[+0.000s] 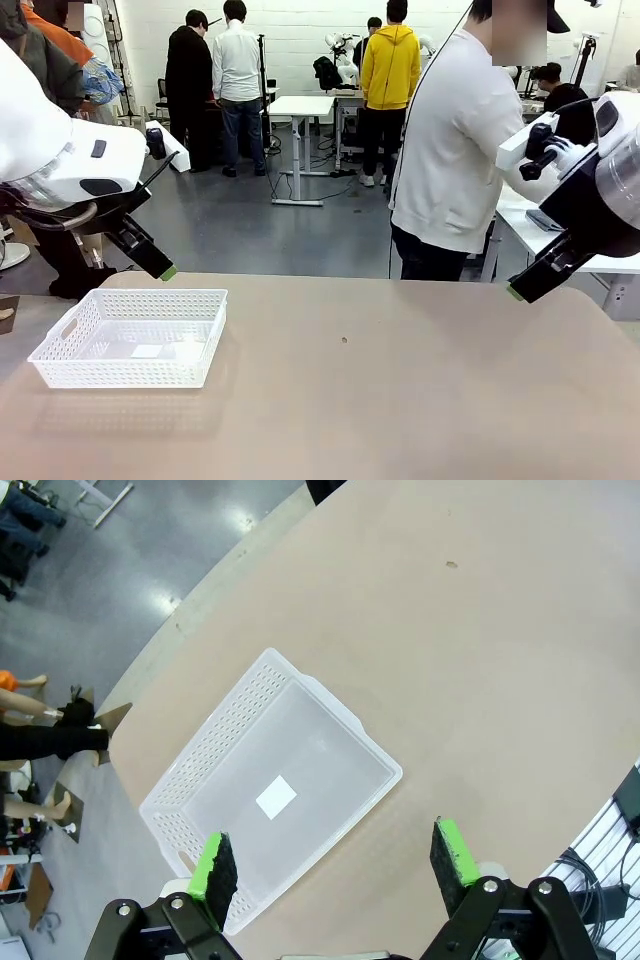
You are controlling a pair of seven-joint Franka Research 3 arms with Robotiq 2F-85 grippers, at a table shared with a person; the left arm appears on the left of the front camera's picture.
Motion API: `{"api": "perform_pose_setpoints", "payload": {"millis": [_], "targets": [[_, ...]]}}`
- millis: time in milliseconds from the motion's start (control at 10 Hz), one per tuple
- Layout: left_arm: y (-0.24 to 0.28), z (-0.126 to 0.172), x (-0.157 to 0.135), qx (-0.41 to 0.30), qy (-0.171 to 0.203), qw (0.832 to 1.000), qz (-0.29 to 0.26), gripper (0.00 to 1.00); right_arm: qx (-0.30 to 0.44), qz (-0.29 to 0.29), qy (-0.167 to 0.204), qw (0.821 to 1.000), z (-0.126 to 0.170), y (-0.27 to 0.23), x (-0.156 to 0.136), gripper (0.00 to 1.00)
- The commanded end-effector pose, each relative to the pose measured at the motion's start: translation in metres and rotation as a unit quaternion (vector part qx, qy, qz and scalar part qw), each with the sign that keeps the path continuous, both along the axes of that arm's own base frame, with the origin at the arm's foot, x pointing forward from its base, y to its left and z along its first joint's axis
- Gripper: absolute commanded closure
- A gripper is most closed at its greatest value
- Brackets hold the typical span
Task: Clean and organize the cups into the basket.
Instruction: Pick up the Organizing basket and move it to the center of the table, then pick up the Reusable plastic cup from the right side of the table and place it inside the Organizing basket.
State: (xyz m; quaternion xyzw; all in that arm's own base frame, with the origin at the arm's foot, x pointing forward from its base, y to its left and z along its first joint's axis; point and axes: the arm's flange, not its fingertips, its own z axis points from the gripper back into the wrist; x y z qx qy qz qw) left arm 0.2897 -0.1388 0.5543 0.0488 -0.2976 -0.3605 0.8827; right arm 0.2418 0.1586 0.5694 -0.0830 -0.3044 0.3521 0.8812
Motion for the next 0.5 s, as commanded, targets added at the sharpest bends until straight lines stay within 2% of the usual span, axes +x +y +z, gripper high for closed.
{"api": "perform_pose_setpoints", "payload": {"millis": [0,100,200,300,400], "targets": [[0.019,0.016,0.003,-0.207,0.046,0.976,-0.048,0.0,0.143,-0.009,0.058,0.988,0.015,-0.028,0.001,0.0],[0.045,0.024,0.01,-0.421,0.129,0.896,-0.061,0.0,0.261,-0.012,0.152,0.953,0.012,-0.055,0.011,0.0],[0.071,0.023,0.017,-0.54,0.19,0.817,-0.066,0.0,0.361,0.001,0.212,0.908,0.005,-0.084,0.018,0.0],[0.099,0.012,0.027,-0.629,0.227,0.742,-0.054,0.0,0.471,0.013,0.269,0.84,-0.005,-0.118,0.028,0.0],[0.122,-0.003,0.039,-0.68,0.253,0.688,-0.04,0.0,0.545,0.006,0.309,0.779,-0.021,-0.149,0.04,0.0]]}}
